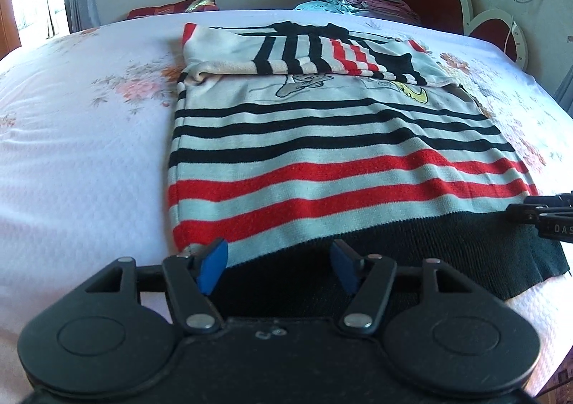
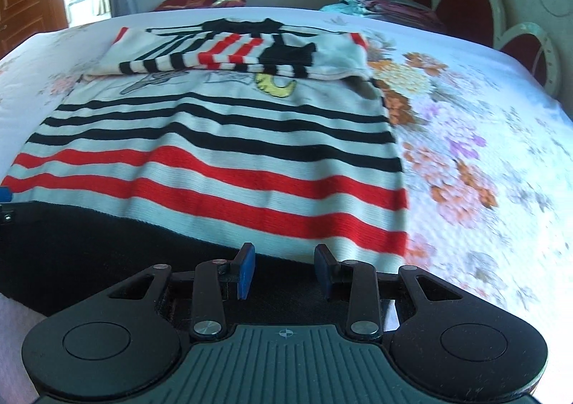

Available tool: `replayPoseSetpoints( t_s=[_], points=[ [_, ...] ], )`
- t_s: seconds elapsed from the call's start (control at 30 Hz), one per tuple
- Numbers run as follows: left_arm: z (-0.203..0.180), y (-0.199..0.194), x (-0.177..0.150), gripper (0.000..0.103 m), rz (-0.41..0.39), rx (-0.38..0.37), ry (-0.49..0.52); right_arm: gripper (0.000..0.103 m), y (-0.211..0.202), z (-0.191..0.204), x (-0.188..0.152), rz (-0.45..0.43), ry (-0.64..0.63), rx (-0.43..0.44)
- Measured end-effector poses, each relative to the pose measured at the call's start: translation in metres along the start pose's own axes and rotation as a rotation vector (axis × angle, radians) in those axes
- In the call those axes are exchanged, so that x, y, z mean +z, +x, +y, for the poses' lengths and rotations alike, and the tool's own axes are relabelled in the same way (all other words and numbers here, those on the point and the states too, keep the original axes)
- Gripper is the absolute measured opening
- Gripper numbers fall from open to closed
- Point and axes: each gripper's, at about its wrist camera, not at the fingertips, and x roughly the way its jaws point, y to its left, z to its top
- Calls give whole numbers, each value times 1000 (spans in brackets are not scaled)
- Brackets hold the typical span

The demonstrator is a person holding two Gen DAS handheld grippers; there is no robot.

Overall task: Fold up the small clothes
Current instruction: 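Move both tools over the sweater toward its black hem, then grasp the black hem with the left tool while the right tool grasps the hem too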

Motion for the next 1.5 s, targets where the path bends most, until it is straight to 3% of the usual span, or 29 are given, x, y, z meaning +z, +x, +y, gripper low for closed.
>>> replayPoseSetpoints(
  t_s=[0.1,0.2,0.4,0.63,0.8,0.87,1.0,1.07,1.17,1.33,1.5],
  points=[
    [4,-7,-1,64,-12,0,-13,37,-5,-7,-2,-4,30,-20],
    [8,-17,-3,69,-31,14,-17,61,-11,-13,-5,-15,51,-53],
    [25,-24,-16,70,4,15,-70,61,-19,-24,-13,-8,87,-70],
    [40,-27,-32,66,39,-73,-158,61,-23,-47,-27,35,191,-41],
    [36,-25,-35,55,52,-141,-177,61,-25,-52,-34,51,242,2],
    [36,-23,-35,41,60,-169,-192,61,-26,-54,-35,52,262,16],
    [35,-18,-33,23,79,-217,-203,39,-28,-56,-37,63,296,52],
    [33,-15,-32,15,85,-235,-203,36,-29,-55,-37,67,295,59],
    [30,-13,-28,10,78,-263,-203,11,-28,-58,-35,81,318,106],
    [25,-20,-17,10,32,-284,-183,10,-30,-53,-24,54,282,141],
    [24,-30,9,10,-54,-298,-163,10,-40,-52,-2,-30,263,149]
  ],
)
